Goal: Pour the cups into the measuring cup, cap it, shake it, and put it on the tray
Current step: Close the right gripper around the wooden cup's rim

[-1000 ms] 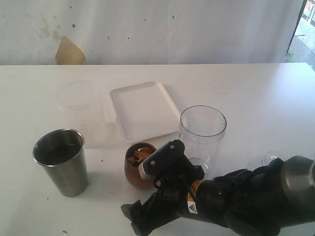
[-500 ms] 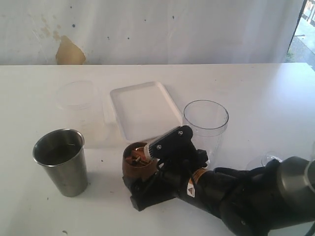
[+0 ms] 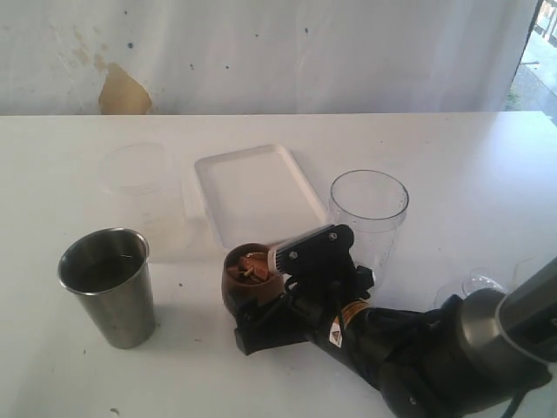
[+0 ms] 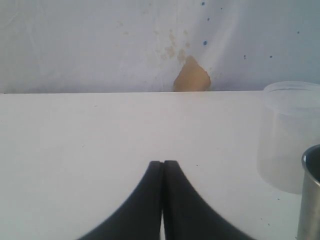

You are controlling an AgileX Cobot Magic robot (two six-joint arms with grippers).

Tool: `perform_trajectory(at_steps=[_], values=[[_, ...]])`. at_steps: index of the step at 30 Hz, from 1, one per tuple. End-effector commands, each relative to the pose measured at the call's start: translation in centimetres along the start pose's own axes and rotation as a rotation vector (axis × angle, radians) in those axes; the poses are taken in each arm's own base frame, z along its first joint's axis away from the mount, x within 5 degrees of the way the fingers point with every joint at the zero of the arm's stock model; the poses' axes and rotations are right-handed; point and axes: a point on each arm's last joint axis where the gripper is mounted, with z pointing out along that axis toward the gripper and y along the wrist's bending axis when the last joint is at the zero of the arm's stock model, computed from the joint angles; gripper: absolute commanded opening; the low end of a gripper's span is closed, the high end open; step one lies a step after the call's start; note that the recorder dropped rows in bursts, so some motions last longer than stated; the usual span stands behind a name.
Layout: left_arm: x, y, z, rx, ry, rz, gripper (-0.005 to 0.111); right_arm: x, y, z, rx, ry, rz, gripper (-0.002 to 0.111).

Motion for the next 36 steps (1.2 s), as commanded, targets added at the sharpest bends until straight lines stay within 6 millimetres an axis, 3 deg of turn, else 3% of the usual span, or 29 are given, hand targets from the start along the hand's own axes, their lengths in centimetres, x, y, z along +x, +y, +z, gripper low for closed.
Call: perform_trajectory(at_steps=[1,30,36], values=[[0.1,0.0,0.0,0.002,-0.01,0.003,0.0,-0.1,-0.1,0.2,0.006,-0.032,-0.006,0.105],[0.1,0.0,0.0,0.002,-0.01,0.003,0.0,-0.2,0.9,3.4,-0.031,0.023,-0.056,0.105],[0.1,0.0,0.0,0.002,-0.01,0.003,0.0,-0.2,0.9,3.4,-0.031,0.02,-0.2,0.105]])
